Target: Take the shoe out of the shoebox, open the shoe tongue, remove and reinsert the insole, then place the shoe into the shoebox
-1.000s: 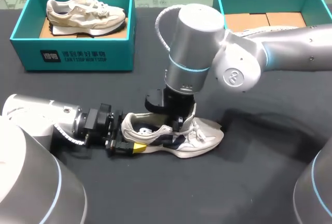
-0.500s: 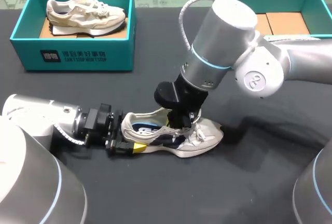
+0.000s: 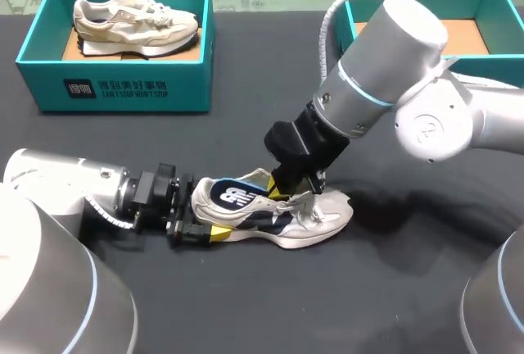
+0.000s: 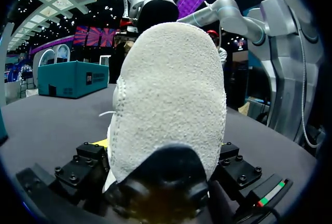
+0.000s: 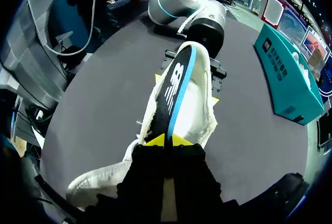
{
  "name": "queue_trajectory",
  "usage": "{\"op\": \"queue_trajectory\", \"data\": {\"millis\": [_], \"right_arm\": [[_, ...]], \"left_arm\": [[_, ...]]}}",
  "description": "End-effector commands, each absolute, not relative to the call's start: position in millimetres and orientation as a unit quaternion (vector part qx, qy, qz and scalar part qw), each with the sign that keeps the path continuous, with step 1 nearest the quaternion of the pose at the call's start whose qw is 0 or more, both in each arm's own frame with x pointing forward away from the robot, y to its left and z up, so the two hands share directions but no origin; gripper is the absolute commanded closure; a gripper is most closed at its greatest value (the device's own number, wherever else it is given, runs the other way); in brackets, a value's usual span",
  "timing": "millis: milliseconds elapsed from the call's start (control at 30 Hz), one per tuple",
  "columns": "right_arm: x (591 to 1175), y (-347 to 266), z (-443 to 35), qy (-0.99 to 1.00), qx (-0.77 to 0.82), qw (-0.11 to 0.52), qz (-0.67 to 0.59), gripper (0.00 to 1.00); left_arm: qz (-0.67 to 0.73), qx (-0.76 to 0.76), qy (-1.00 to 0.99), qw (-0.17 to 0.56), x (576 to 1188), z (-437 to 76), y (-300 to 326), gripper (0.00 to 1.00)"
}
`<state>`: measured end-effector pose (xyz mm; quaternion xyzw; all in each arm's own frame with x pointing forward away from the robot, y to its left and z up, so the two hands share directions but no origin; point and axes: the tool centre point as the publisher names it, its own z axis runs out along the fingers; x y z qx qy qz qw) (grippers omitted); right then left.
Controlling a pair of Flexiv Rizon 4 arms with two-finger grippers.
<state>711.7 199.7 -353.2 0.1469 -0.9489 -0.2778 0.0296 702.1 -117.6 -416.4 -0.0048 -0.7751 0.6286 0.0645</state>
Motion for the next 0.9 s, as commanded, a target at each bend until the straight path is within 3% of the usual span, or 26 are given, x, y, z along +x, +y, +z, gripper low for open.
{"op": "queue_trajectory", "data": {"millis": [33,867,900], "right_arm": [[714.9,195.8,-349.1,-0.938,0.163,0.03,-0.306,1.0],[727.0,252.4,-329.8,-0.939,0.213,0.102,-0.25,1.0],[726.7,251.7,-329.7,-0.941,0.207,0.102,-0.246,0.9]], "left_arm": [[0.628,-0.004,-0.776,0.064,702.2,-417.4,-117.6,1.0],[0.628,-0.004,-0.776,0.064,702.2,-417.4,-117.6,1.0],[0.628,-0.004,-0.776,0.064,702.2,-417.4,-117.6,1.0]]}}
